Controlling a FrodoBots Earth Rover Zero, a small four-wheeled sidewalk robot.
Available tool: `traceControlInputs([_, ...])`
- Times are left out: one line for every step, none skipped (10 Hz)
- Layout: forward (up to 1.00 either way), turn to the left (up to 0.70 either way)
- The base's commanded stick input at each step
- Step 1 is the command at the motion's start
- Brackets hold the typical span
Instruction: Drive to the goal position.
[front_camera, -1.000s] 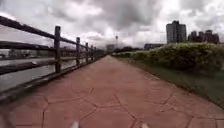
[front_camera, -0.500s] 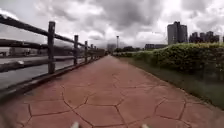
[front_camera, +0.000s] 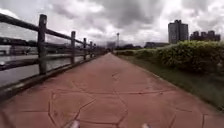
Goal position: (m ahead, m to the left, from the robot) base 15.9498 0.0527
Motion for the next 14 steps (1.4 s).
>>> traceControlInputs([0.7,0.0])
traceControlInputs([0.7,0.0])
traceControlInputs([0.7,0.0])
traceControlInputs([0.7,0.0])
traceControlInputs([0.7,0.0])
traceControlInputs([0.7,0.0])
traceControlInputs([0.7,0.0])
traceControlInputs([0.7,0.0])
traceControlInputs([0.7,0.0])
traceControlInputs([0.7,0.0])
traceControlInputs([0.7,0.0])
traceControlInputs([0.7,0.0])
traceControlInputs([0.7,0.0])
traceControlInputs([0.7,0.0])
